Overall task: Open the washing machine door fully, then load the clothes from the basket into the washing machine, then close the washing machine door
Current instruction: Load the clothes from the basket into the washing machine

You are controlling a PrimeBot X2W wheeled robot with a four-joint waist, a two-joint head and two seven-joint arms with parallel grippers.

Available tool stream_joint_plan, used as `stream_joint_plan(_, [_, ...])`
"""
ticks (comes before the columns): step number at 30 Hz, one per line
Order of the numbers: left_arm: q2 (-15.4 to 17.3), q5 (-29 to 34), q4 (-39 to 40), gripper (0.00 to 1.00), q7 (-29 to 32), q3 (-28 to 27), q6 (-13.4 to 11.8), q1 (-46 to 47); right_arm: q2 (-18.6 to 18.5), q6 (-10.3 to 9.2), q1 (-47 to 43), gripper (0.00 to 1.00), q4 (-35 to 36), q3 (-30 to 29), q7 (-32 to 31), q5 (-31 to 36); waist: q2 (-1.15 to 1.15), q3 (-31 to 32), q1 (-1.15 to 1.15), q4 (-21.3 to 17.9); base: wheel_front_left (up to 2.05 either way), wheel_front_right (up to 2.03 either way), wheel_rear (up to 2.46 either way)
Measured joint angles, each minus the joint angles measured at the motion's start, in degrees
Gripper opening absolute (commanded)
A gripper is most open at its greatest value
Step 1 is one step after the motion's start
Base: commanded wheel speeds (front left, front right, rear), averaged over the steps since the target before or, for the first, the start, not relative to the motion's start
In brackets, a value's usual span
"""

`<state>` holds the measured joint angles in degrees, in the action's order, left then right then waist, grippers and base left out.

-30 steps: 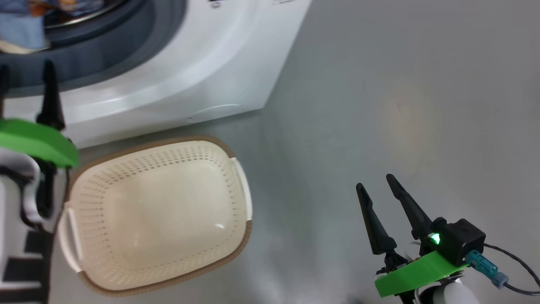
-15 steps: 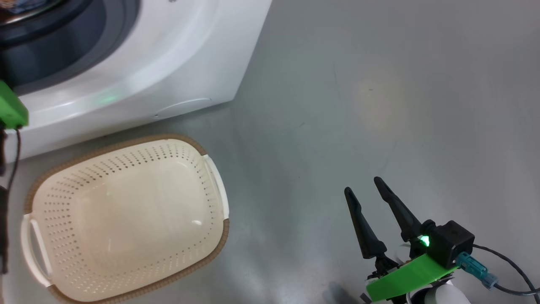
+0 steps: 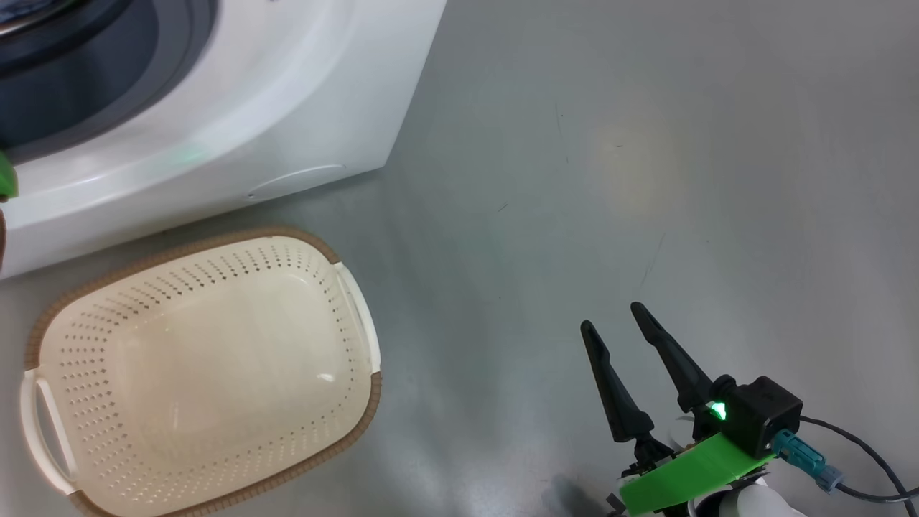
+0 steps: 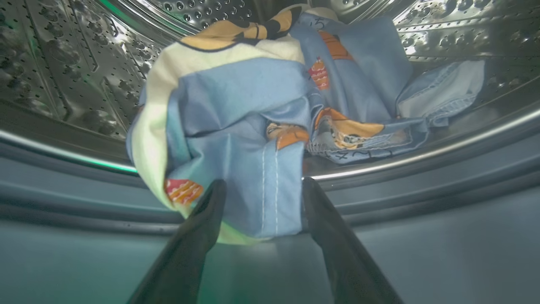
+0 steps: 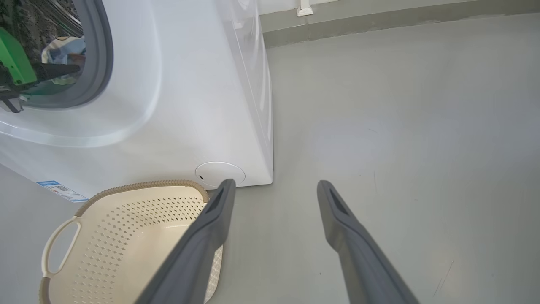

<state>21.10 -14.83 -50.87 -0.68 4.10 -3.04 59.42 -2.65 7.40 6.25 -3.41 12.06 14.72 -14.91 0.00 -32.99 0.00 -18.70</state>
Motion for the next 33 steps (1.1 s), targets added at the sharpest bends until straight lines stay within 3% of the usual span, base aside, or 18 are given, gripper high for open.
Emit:
stream_joint_plan(2, [-0.1,0.0,-1.4,0.00,-0.4,0.4,-0.3,0.5,0.0,0.00,0.0,1.00,0.0,0.0,0.0,0.0,0.00,0.1,0.00,0.0,0.00,0.00,0.00])
stream_joint_plan(20, [-0.3,1.1,-7.8,0.00,-6.0,2.8,-0.6,11.1,0.0,0.00,0.0,1.00,-0.1,2.1,0.0,0.0,0.00,-1.0,0.00,-1.4,0.00,0.00,0.00])
stream_joint_plan(33, [4.1,2.5,-11.2,0.00,-11.9,3.1,-0.7,20.6,0.2,0.00,0.0,1.00,-0.9,7.1,0.0,-0.7,0.00,-4.6,0.00,-6.7,0.00,0.00,0.00])
